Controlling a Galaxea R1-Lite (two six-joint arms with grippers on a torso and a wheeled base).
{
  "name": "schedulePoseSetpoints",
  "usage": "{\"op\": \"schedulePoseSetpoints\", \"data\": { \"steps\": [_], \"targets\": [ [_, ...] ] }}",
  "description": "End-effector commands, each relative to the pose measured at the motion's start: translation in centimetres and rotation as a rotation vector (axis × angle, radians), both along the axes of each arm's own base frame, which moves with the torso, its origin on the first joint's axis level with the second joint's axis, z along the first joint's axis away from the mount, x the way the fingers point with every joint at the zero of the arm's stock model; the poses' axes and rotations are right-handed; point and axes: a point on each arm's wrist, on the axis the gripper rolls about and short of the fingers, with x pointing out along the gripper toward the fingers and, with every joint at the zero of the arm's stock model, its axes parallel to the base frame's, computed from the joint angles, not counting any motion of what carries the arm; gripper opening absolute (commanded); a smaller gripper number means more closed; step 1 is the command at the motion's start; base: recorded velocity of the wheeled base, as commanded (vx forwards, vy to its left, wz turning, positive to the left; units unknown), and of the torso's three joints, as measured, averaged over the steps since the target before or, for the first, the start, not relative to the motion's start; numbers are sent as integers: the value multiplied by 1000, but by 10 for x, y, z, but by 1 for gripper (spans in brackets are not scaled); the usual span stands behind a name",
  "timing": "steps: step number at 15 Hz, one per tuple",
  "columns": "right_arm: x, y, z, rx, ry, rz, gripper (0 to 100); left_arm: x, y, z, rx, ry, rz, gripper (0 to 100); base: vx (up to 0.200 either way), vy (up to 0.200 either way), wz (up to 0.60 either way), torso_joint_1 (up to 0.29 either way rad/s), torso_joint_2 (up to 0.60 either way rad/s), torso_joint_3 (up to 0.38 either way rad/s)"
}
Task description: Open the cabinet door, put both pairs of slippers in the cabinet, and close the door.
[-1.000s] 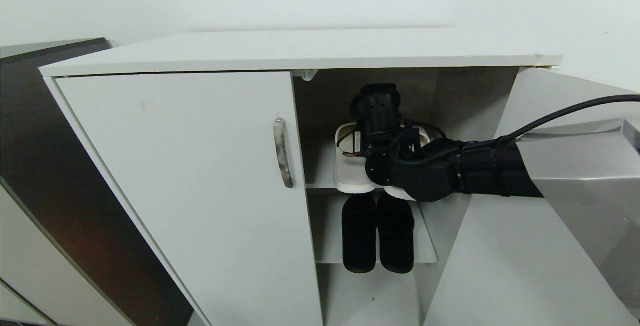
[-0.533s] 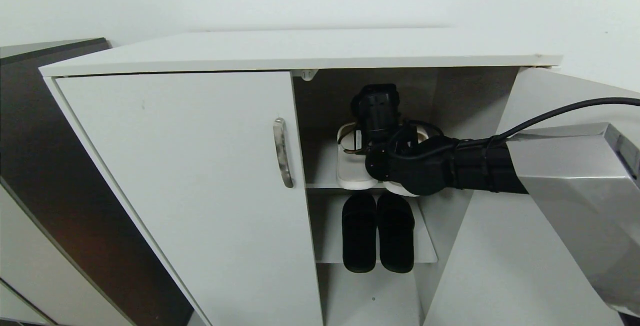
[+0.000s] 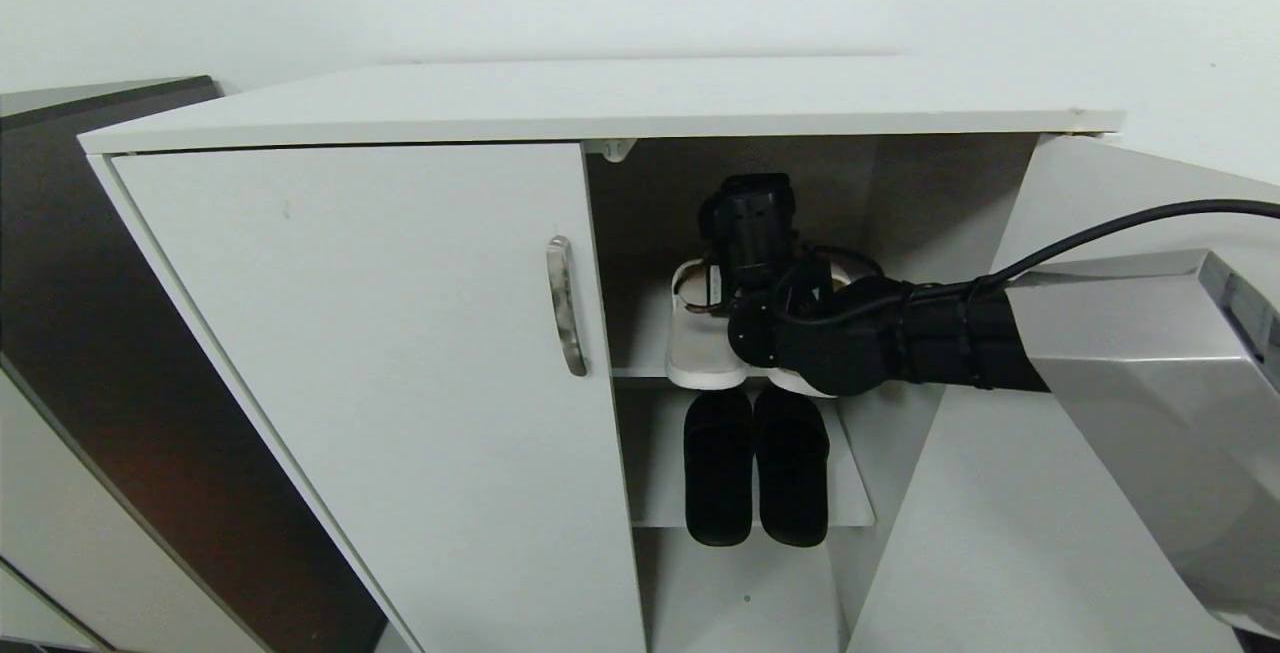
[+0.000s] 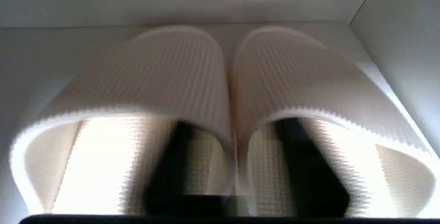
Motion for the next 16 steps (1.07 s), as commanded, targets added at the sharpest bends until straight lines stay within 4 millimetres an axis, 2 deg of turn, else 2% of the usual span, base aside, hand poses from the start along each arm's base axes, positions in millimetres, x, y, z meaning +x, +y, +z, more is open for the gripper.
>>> {"op": "schedulePoseSetpoints", "data": {
  "steps": [1,4,6,7,9,11,12,14,16],
  "targets": [
    [-7,2,3,-2,1,8,100,0,0,0,0,0,0,0,0,0,0,0,0,0],
    [-34,5,14,6,5,48,100,0,0,0,0,0,0,0,0,0,0,0,0,0],
    [-67,4,26,15,2,57,100,0,0,0,0,0,0,0,0,0,0,0,0,0],
    [-75,4,28,16,-1,45,100,0,0,0,0,0,0,0,0,0,0,0,0,0],
    [-108,1,24,11,18,50,100,0,0,0,0,0,0,0,0,0,0,0,0,0],
    [-126,2,13,13,39,82,100,0,0,0,0,0,0,0,0,0,0,0,0,0],
    [-134,1,9,18,42,96,0,0,0,0,0,0,0,0,0,0,0,0,0,0],
    [-144,-7,1,12,52,108,0,0,0,0,1,0,0,0,0,0,0,0,0,0],
    [-149,-7,0,57,26,129,0,0,0,0,1,0,0,0,0,0,0,0,0,0]
  ]
}}
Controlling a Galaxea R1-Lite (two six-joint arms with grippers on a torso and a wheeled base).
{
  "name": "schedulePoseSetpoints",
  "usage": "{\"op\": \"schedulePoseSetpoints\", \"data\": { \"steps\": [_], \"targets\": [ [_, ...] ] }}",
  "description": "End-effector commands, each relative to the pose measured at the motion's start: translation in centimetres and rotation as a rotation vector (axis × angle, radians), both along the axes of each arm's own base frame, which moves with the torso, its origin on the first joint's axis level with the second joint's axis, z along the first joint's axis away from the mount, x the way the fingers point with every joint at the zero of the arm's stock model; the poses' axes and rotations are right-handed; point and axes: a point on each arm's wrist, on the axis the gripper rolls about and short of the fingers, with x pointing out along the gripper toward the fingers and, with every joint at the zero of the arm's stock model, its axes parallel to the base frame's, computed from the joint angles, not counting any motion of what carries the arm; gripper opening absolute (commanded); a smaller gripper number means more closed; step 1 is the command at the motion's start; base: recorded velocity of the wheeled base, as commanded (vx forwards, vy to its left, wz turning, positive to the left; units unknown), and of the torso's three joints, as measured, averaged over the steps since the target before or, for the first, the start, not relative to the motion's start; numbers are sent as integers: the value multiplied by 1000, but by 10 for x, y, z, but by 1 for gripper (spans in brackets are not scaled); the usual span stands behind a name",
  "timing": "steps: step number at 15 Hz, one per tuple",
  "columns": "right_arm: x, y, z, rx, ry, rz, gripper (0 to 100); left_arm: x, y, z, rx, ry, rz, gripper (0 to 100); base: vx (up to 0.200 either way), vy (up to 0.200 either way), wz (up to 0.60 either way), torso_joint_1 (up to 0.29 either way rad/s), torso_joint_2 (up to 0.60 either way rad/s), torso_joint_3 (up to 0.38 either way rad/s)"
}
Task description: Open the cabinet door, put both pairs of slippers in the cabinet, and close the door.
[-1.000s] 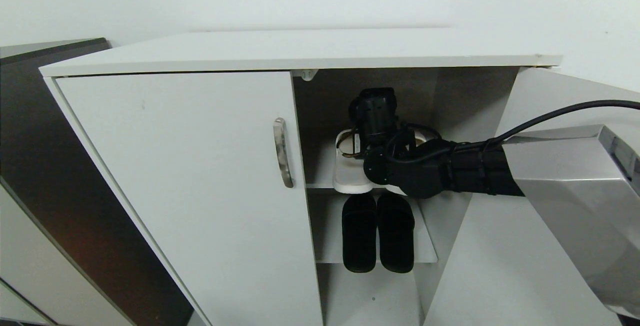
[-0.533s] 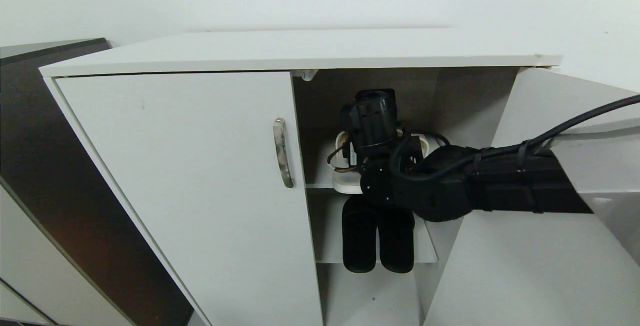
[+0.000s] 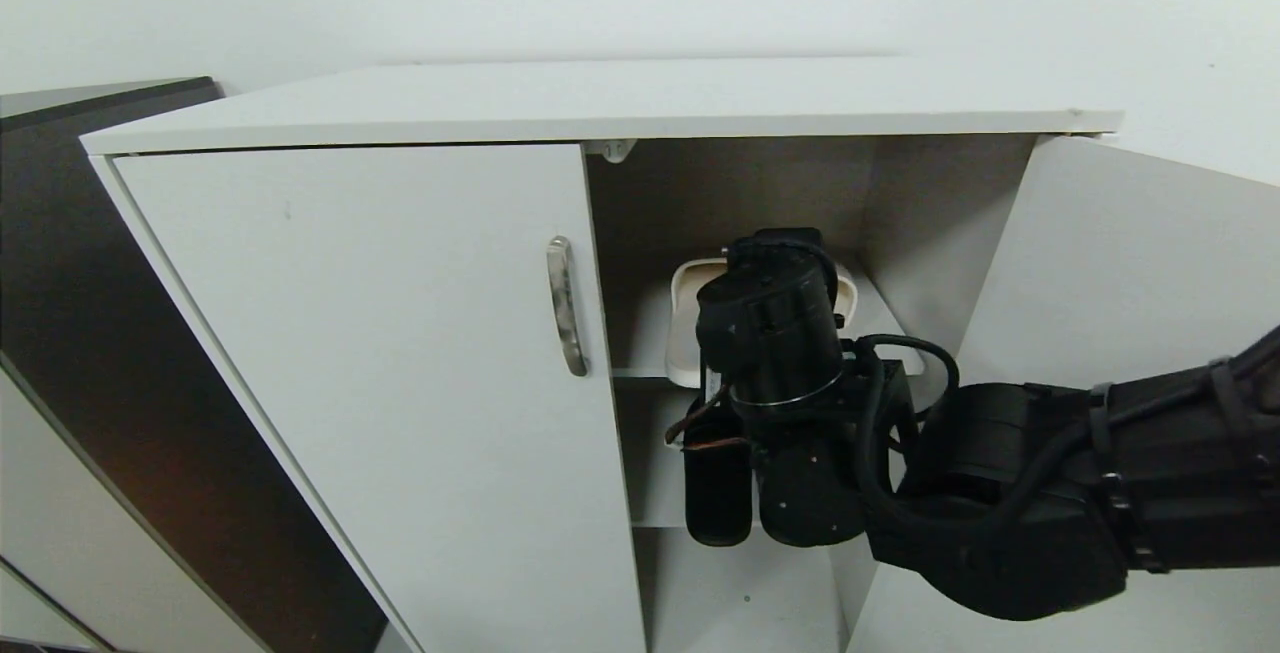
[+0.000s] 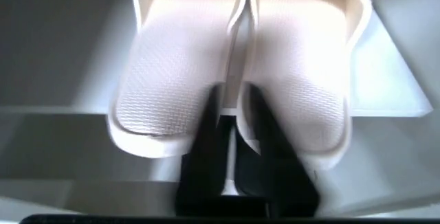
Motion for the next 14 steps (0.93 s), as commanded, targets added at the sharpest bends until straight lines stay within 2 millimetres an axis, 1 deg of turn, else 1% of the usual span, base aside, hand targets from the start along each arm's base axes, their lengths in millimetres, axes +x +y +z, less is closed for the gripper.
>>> {"op": "schedulePoseSetpoints", "data": {
  "steps": [1,2,4,13,14],
  "targets": [
    [-8,-5,3,7,-3,13,0,0,0,0,0,0,0,0,0,0,0,0,0,0],
    [-12,-4,-1,2,2,24,0,0,0,0,0,0,0,0,0,0,0,0,0,0],
    [-12,-6,-6,-2,4,20,0,0,0,0,0,0,0,0,0,0,0,0,0,0],
    [-11,-10,-3,6,-3,13,0,0,0,0,1,0,-2,0,0,0,0,0,0,0],
    [-11,-10,-3,6,-3,13,0,0,0,0,1,0,-2,0,-200,0,0,2,7,-2]
  ]
}}
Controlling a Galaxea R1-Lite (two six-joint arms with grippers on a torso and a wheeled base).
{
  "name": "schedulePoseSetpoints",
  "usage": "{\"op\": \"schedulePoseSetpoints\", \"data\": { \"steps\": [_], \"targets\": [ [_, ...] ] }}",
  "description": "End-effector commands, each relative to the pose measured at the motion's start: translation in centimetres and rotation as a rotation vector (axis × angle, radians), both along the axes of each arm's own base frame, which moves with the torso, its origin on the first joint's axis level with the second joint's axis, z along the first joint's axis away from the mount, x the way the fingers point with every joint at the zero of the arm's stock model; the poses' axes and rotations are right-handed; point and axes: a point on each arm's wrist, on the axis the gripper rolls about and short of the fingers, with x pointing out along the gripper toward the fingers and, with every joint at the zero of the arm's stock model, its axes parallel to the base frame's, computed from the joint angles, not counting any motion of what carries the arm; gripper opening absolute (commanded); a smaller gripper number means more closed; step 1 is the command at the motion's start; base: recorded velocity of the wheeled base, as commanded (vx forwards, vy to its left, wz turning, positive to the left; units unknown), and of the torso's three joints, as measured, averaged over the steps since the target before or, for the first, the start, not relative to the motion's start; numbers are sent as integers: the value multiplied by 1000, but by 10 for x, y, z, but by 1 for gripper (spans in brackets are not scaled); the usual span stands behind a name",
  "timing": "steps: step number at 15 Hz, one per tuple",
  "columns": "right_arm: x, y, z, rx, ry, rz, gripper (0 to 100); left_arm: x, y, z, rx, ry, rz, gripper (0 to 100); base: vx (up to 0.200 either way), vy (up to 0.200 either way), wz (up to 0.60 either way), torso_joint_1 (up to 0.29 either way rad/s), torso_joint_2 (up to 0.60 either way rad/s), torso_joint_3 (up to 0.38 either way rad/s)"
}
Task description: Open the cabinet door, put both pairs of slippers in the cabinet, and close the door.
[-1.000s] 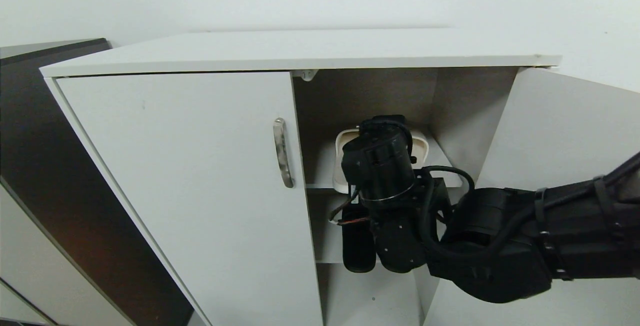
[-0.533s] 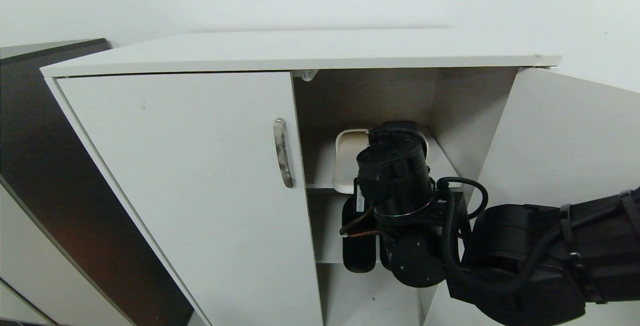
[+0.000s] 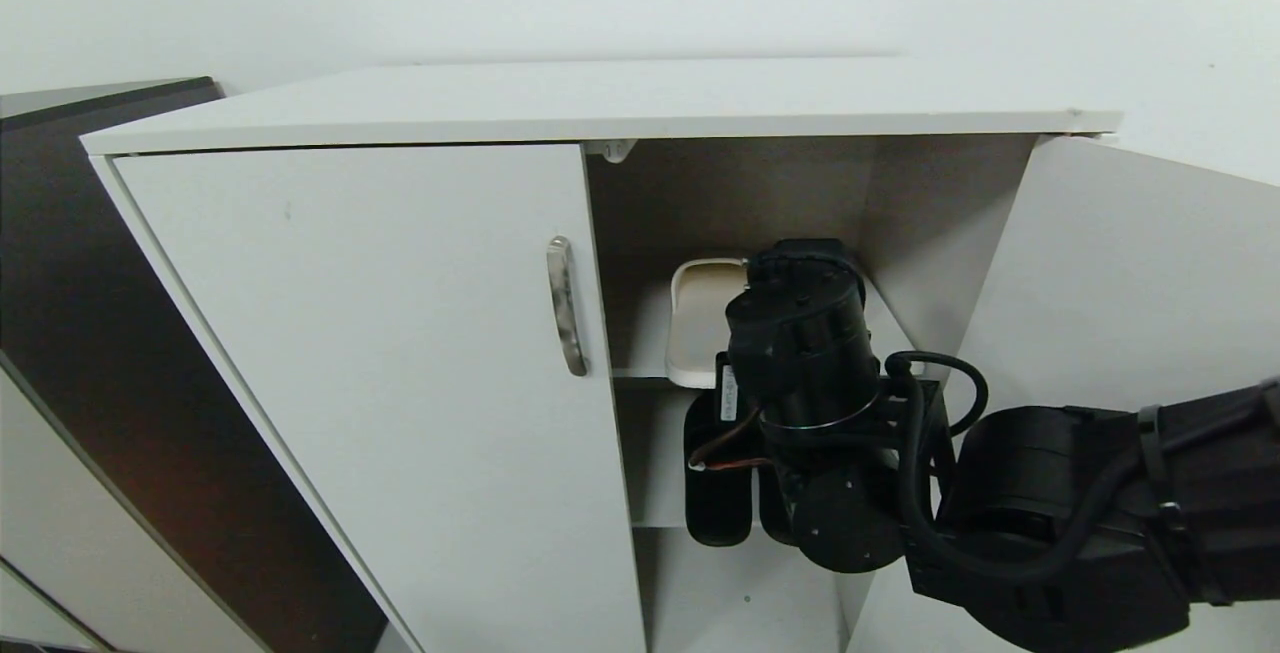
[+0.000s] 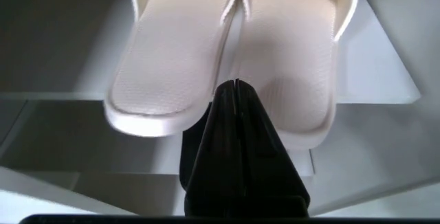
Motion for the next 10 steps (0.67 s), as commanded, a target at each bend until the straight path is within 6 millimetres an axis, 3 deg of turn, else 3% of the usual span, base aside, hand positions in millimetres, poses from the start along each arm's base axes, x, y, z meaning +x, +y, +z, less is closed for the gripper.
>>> {"op": "schedulePoseSetpoints", "data": {
  "steps": [1,10],
  "targets": [
    [0,0,0,0,1,0,0,0,0,0,0,0,0,0,-200,0,0,2,2,2],
    [6,-6,-12,-33,25,-21,0,0,0,0,0,0,-2,0,-200,0,0,1,1,3]
  ]
}}
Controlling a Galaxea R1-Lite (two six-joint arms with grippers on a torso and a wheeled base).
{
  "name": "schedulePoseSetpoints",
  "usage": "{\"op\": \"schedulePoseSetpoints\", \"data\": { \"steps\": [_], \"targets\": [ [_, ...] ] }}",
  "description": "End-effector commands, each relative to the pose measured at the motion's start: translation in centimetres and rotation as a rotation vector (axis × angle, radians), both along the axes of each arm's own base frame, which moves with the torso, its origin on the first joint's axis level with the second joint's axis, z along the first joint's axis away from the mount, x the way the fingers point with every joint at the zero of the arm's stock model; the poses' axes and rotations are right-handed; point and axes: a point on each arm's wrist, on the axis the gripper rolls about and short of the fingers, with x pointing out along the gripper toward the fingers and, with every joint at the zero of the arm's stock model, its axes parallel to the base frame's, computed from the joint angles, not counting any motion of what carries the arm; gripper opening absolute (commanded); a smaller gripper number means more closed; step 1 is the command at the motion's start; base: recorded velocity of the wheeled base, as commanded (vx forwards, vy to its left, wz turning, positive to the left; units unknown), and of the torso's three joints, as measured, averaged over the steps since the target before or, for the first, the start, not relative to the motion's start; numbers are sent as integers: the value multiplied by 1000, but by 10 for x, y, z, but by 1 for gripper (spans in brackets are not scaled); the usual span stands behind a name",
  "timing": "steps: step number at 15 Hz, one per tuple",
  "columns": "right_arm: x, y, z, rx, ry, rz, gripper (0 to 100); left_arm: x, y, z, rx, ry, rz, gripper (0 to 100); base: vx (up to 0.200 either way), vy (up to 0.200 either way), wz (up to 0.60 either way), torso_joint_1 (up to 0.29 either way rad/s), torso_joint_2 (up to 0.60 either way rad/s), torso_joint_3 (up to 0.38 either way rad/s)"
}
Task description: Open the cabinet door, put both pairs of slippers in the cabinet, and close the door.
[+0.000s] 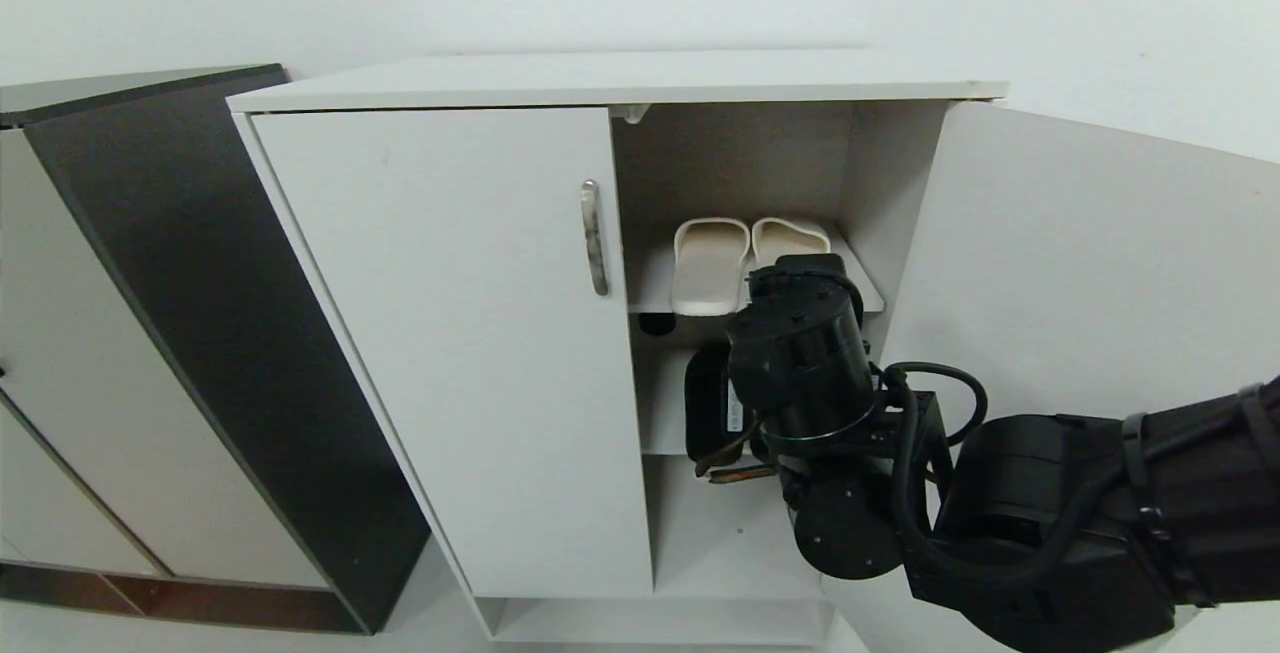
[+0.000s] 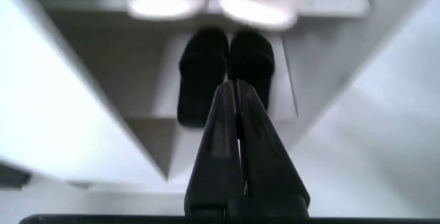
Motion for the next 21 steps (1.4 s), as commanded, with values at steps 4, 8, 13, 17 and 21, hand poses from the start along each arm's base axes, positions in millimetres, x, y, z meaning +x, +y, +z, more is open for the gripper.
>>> {"op": "schedulePoseSetpoints", "data": {
  "steps": [4,8,13,17,21],
  "targets": [
    [-1,-2,-6,-16,6,0,0,0,0,0,1,0,0,0,-200,0,0,2,0,1],
    [-1,-3,-9,-40,10,5,0,0,0,0,-1,0,0,0,-200,0,0,-1,4,1],
    [-2,-5,-9,-43,11,5,0,0,0,0,1,0,0,0,-40,0,0,0,0,0],
    [-3,-5,-10,-47,13,5,0,0,0,0,-1,0,0,0,0,0,0,0,0,0],
    [-3,-6,-14,-57,21,5,0,0,0,0,-1,0,0,0,0,0,0,0,0,0]
  ]
}}
